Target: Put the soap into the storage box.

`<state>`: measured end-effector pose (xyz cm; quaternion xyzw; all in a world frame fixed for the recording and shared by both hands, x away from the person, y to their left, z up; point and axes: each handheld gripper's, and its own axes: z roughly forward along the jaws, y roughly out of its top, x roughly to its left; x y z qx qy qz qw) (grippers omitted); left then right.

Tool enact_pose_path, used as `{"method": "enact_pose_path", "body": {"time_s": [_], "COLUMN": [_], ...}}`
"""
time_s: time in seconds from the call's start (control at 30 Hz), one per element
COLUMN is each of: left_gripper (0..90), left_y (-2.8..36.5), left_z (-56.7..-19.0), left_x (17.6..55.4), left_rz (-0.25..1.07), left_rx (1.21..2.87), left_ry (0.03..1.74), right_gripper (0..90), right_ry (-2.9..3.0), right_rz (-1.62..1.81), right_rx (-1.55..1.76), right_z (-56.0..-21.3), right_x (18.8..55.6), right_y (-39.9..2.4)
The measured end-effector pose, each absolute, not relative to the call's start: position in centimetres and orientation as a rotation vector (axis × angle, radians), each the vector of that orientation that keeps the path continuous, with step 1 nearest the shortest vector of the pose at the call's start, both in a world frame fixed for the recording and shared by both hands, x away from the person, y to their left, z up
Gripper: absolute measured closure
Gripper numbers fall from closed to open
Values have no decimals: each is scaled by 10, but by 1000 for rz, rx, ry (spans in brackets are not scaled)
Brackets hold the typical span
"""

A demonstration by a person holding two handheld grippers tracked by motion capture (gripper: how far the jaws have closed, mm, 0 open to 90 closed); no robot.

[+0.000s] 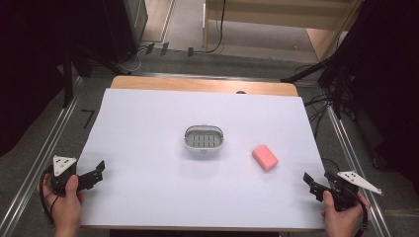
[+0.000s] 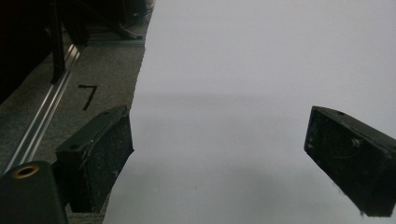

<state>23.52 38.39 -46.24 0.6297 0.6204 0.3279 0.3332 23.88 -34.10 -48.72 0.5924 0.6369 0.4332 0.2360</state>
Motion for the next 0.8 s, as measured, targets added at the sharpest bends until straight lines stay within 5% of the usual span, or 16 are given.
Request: {"method": "enact_pose_path", "body": {"time_s": [0.23, 0.8], "left_gripper": [83, 82], "left_y": [383, 385], "left_z": [-463, -462], "left_x": [235, 235], "left_rz": [861, 848], "left_rx": [1647, 1640], "left_ry": [1621, 1618], "right_gripper": [249, 228], "right_ry": [1717, 2061], "right_rz": [1138, 1057], "right_rx": [1598, 1530], "right_z": [-484, -456], "right_x": [242, 259], "right_y": [-332, -301]}}
